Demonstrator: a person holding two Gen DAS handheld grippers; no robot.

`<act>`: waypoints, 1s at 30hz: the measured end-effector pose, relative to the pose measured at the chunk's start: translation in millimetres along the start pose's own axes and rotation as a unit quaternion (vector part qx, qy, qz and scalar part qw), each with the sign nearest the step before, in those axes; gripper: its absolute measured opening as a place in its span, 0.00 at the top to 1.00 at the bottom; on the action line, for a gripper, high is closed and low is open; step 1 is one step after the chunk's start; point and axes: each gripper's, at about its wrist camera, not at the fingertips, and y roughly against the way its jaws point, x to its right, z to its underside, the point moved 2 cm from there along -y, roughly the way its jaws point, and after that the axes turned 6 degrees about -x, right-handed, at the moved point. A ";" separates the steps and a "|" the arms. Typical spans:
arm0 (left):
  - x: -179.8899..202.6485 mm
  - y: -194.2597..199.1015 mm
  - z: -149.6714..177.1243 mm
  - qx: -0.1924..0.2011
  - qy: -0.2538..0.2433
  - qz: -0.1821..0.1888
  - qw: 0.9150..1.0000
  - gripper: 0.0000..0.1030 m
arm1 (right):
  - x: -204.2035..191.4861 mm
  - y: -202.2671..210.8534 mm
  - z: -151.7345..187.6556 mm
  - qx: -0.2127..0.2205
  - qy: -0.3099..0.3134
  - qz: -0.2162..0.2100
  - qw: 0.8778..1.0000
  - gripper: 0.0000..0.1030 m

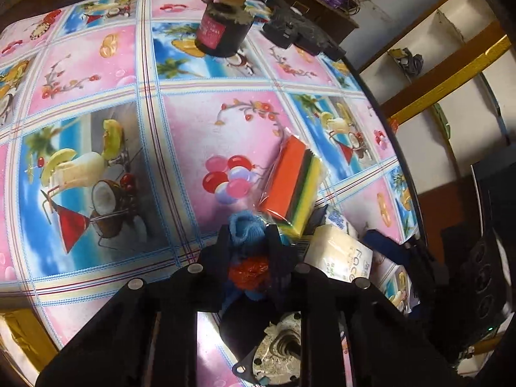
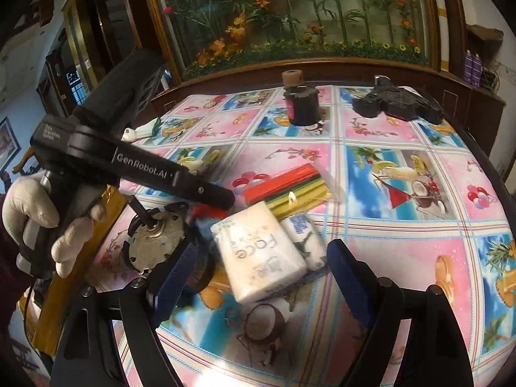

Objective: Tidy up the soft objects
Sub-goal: 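Grasp blue knitted item in red mesh with left tool while right tool grasps white tissue pack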

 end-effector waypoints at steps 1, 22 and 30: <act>0.2 4.0 1.3 0.007 -0.001 0.001 1.000 0.85 | -4.5 -2.5 0.9 -0.002 0.008 0.002 1.000 0.28; 4.1 95.1 38.4 0.116 0.004 0.055 0.992 0.90 | 29.6 18.9 7.4 0.022 -0.072 0.011 0.997 0.77; -24.5 87.5 45.6 0.121 0.046 -0.025 0.991 0.75 | 28.3 17.7 8.6 0.014 -0.070 0.011 0.997 0.74</act>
